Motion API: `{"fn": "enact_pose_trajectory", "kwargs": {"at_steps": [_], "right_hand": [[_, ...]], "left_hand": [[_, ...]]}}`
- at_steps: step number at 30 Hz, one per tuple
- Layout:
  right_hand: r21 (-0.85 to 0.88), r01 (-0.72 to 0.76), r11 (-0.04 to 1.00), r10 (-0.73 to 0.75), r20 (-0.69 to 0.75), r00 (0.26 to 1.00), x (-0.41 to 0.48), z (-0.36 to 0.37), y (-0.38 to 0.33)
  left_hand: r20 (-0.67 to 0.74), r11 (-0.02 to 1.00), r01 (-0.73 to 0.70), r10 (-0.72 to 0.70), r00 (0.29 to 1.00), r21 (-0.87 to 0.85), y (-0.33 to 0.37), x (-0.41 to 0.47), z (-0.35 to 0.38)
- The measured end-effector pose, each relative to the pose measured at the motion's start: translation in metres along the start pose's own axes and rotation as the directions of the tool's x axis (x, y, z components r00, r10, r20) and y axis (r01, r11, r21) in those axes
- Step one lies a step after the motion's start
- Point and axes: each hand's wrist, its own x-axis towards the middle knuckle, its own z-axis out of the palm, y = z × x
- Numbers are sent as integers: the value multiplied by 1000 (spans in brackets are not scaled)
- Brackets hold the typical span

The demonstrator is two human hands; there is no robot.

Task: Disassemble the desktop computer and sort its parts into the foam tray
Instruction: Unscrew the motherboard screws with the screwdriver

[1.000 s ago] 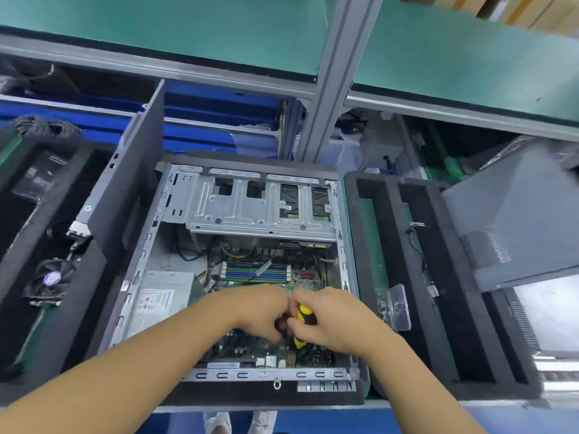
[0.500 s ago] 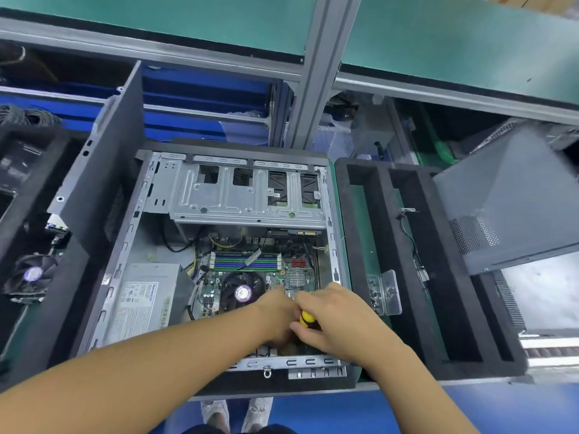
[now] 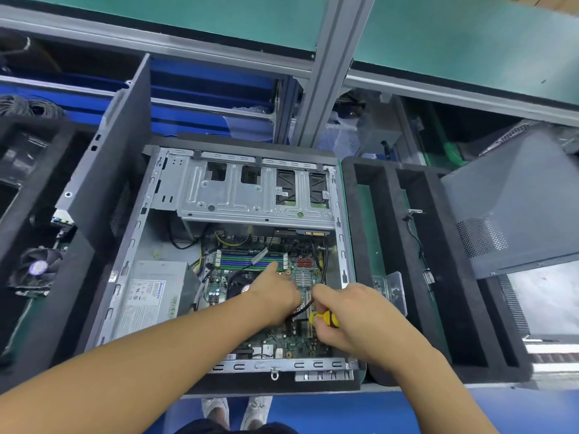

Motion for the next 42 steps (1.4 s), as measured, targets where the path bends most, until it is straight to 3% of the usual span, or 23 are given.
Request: {"fn": "enact_pose_trajectory", "kwargs": {"at_steps": [3, 7, 16, 25, 31, 34, 36, 39, 42], "right_hand": [[12, 23, 1000, -24, 114, 993, 1, 0, -4], [-111, 95, 989, -73, 190, 979, 12, 18, -12], [-155, 127, 980, -92, 215, 972, 17, 28, -9], [-114, 108, 988, -91, 151, 984, 14, 31, -7], [-110, 80, 991, -56, 205, 977, 16, 26, -15], [-81, 63, 995, -43, 227, 973, 16, 23, -19], [-82, 69, 994, -52, 194, 980, 17, 23, -21], [-71, 52, 996, -39, 173, 984, 16, 27, -20], [63, 18, 998, -32, 226, 974, 13, 25, -20]], "left_hand": [[13, 1000, 13, -13, 1000, -10, 0, -2, -1], [-11, 999, 29, -30, 1000, -29, 0, -1, 0], [-11, 1000, 13, -13, 1000, -3, 1, -3, 1], [-47, 1000, -21, 21, 999, -13, -1, -5, 4], [-72, 998, -46, 43, 996, -41, -2, -4, 5], [-166, 970, -119, 84, 983, -214, -8, -6, 5], [-237, 890, -229, 142, 961, -394, -15, -12, 3], [-178, 774, -282, 219, 959, -568, -18, -23, -1], [-91, 637, -251, 274, 958, -729, -17, -31, -5]]}}
